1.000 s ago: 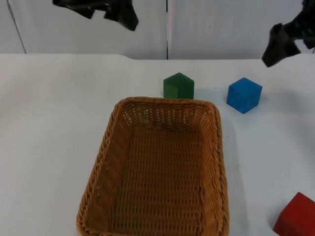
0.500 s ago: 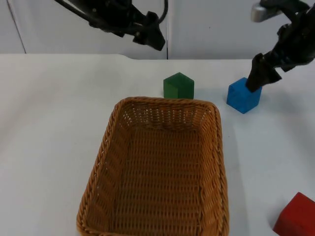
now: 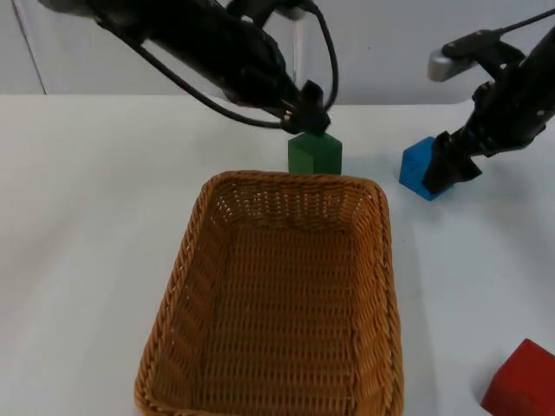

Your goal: Pick up one cube with each hand and place exactly two cubes into the same basket, leaving the remaining cube outside.

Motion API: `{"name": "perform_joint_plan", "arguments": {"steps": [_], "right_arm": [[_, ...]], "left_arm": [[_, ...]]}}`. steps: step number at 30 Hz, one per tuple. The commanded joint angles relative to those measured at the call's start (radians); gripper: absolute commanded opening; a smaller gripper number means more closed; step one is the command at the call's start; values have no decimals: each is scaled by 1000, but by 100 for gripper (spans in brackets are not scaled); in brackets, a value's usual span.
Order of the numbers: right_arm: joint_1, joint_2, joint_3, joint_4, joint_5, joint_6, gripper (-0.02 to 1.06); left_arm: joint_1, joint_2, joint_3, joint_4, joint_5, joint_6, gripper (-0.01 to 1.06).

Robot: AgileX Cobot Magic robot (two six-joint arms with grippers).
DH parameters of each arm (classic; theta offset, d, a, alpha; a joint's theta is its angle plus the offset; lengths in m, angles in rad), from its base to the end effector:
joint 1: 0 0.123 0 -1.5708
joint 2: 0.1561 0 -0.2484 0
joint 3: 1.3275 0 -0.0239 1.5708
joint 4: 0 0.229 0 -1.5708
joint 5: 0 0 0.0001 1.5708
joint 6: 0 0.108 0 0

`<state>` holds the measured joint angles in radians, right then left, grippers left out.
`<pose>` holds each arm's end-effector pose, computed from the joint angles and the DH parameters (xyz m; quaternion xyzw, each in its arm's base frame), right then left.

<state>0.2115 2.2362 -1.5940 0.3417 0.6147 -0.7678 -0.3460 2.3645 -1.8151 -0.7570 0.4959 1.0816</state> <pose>0.4190 0.1113 0.0954 -0.3513 0.9070 0.0651 0.2227 0.4452 -0.1981 0.1110 0.3859 0.8378 -0.1471 0.3570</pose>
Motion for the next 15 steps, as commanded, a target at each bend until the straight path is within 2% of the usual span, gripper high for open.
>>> {"name": "perform_joint_plan", "arguments": {"steps": [1,7,15], "right_arm": [[21,14,-7,4,-15,-34,103],[23,33,-7,4,-20,-33,103],[23,39,-7,15,-64,-33,103]], "left_arm": [[-14,50,-69,-32,25,11,105],[-14,125,-159,-46,72,-14,105],[-16,165,-164,-46,74,-14,105]]}}
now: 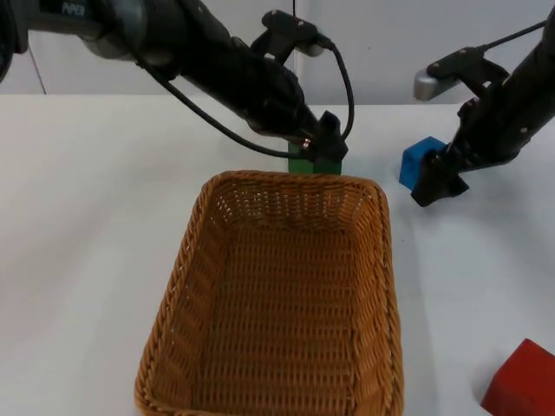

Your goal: Pick up one cube with each hand and place exactly two cubes into the same basket, leaving the remaining cube outside.

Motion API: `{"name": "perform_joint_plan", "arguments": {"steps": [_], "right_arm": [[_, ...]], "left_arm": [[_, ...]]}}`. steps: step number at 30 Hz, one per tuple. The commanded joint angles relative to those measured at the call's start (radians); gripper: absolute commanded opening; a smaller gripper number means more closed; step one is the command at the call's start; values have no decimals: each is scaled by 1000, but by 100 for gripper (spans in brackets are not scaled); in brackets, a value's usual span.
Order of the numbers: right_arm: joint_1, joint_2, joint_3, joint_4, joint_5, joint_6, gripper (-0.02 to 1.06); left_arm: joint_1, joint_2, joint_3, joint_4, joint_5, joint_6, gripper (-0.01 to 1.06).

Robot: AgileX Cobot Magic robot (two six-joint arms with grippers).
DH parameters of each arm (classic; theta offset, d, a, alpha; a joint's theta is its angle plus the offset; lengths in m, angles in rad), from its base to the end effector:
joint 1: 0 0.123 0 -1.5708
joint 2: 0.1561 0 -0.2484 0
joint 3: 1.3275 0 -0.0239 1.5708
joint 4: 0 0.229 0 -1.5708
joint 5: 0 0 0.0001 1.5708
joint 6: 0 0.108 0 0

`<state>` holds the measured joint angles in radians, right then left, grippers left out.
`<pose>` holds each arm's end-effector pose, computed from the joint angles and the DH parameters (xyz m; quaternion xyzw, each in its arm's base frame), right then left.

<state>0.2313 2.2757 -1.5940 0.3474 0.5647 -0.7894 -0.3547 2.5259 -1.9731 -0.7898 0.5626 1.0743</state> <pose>0.4204 0.1193 0.0803 -0.3628 0.9019 0.0603 0.2266 0.4559 -0.2125 0.0744 0.3874 0.8412 -0.1796 0.3318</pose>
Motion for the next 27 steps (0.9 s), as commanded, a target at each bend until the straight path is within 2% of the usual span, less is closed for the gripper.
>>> {"name": "perform_joint_plan", "arguments": {"steps": [1,12,19,27], "right_arm": [[3,7,-7,18,-16,-13,103],[3,51,-7,57,-33,-31,103],[3,60,-7,78,-84,-87,103],[3,60,-7,93,-128,-93,103]], "left_arm": [[-7,8,-6,-13,7,-7,105],[-7,38,-17,-13,5,-7,105],[-7,38,-20,-12,-12,-7,105],[-7,36,-27,-12,-32,-7,105]]}}
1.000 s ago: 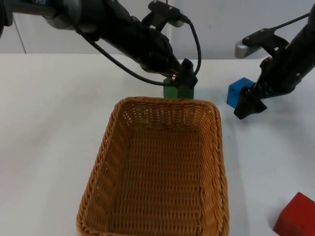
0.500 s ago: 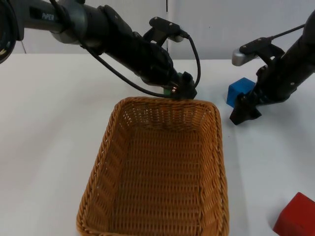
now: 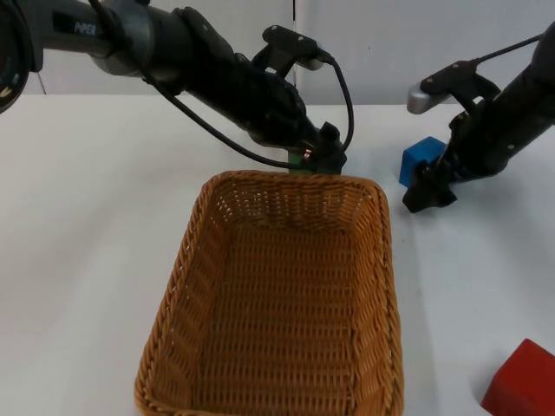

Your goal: Pick up one cube with each hand and place exactly two cubes into the same basket, leaving the remaining cube outside.

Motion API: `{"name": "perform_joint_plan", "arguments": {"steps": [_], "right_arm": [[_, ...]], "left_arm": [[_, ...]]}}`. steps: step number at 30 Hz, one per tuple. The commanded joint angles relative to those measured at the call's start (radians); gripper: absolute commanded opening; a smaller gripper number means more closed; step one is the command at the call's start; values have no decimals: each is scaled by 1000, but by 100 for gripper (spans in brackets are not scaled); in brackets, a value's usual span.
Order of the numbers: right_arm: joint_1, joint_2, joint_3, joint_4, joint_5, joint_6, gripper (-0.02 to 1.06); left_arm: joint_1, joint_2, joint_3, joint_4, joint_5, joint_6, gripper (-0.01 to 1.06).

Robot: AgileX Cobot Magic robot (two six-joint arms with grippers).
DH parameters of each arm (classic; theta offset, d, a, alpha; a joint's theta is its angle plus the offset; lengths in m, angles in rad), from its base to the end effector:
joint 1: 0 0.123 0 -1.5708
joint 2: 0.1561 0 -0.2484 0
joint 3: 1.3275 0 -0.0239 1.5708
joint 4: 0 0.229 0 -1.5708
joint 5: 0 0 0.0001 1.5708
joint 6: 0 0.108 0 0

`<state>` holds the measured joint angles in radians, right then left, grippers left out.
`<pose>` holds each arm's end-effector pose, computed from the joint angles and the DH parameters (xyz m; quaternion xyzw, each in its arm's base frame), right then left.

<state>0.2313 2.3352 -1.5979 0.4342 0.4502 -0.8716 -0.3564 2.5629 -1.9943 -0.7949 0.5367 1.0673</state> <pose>0.4296 0.1215 0.0610 -0.3555 0.8962 0.0578 0.2590 0.4594 -0.2131 0.0627 0.3780 0.8454 -0.1760 0.3337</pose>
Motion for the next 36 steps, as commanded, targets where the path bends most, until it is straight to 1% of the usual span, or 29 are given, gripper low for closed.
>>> {"name": "perform_joint_plan", "arguments": {"steps": [1,3,6,8,9,10,12,14,15,16,19,20,21,23,24,25,26,27,31,32,34,36], "right_arm": [[3,1,-3,23,-28,-11,103],[3,1,-3,43,-42,-19,103],[3,1,-3,43,-40,-19,101],[3,1,-3,45,-40,-19,97],[3,1,-3,48,-40,-19,91],[3,1,-3,48,-40,-19,91],[3,1,-3,48,-42,-19,80],[3,1,-3,48,-47,-19,66],[3,1,-3,48,-47,-19,66],[3,1,-3,48,-50,-19,57],[3,1,-3,48,-59,-19,31],[3,1,-3,48,-64,-19,24],[3,1,-3,48,-64,-19,24],[3,1,-3,48,-72,-19,8],[3,1,-3,48,-73,-19,2],[3,1,-3,48,-76,-16,0],[3,-1,-3,48,-78,-16,0],[3,-1,-3,48,-78,-16,0],[3,-14,-3,48,-94,-16,0],[3,-14,-3,48,-94,-16,0],[3,-23,-3,48,-102,-16,0],[3,-33,-3,48,-102,-16,0]], "left_arm": [[-6,1,-6,-6,-5,0,105],[-6,1,-6,-6,-5,2,105],[-6,1,-6,-2,-5,6,105],[-6,1,-6,0,-5,6,105],[-6,1,-6,0,-5,9,105],[-6,1,-6,0,-5,9,105],[-6,1,-6,0,-11,9,105],[-6,1,-6,0,-13,20,103],[-6,1,-6,0,-13,20,103],[-6,1,-6,0,-13,28,101],[-6,1,-6,0,-18,28,85],[-6,1,-6,0,-18,28,78],[-6,1,-6,0,-18,28,78],[-6,1,-6,0,-19,28,64],[-6,1,-6,0,-19,28,57],[-6,1,-6,0,-21,28,50],[-6,1,-6,0,-26,28,41],[-6,1,-6,0,-26,28,41],[-6,1,-6,-11,-35,28,12],[-6,1,-6,-11,-35,28,12],[-6,1,-6,-22,-51,28,0],[-6,-7,-6,-40,-68,28,0]]}}
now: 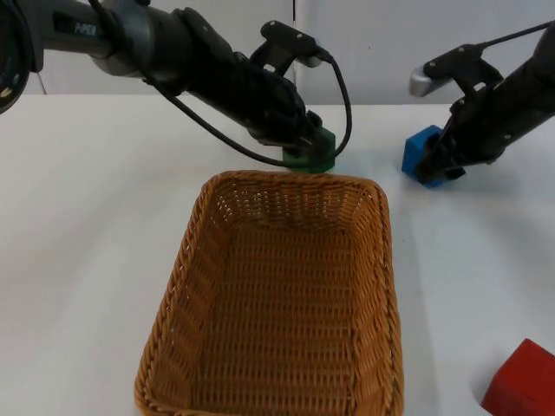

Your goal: Pick up one cube with each hand and place exactly two cubes into the same basket, leaving the remaining cube outside.

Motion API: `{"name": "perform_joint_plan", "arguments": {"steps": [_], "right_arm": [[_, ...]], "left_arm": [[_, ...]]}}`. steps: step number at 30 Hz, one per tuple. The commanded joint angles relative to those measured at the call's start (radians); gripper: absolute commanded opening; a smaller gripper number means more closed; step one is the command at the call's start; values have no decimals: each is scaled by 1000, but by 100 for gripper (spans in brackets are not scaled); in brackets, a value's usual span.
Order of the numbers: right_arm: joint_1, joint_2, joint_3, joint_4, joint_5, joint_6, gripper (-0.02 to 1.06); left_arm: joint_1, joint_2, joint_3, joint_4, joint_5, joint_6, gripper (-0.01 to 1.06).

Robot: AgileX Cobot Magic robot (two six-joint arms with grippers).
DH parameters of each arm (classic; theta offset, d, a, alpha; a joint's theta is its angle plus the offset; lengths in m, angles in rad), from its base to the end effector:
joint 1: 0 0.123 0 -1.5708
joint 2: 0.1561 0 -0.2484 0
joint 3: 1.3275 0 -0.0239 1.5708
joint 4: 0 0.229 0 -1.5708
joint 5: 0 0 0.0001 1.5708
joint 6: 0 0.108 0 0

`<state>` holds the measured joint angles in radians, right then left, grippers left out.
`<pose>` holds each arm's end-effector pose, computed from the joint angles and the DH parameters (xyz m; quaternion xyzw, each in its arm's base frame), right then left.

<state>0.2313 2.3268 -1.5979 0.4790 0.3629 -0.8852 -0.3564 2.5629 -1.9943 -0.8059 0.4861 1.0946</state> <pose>0.4385 0.1215 0.0694 -0.3334 0.8915 0.0481 0.3028 0.4643 -0.2118 0.0648 0.3758 0.8407 -0.1606 0.3552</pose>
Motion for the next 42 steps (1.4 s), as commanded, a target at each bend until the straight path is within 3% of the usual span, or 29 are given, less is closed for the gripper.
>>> {"name": "perform_joint_plan", "arguments": {"steps": [1,9,18,27,31,42], "right_arm": [[3,-36,-3,3,-16,-2,0],[1,-139,-3,3,-8,-2,0],[1,-329,-3,-3,40,37,0],[1,-476,-3,-5,107,74,0],[1,-536,-3,-5,142,108,0],[-1,-553,-3,-5,233,184,0]], "left_arm": [[-6,-11,-6,-31,-23,0,0],[-4,-86,-6,-31,7,0,0],[-4,-218,-6,0,122,-24,0],[-4,-310,-6,120,189,-176,0],[-4,-348,-6,228,241,-314,0],[-4,-394,-6,282,364,-420,0]]}}
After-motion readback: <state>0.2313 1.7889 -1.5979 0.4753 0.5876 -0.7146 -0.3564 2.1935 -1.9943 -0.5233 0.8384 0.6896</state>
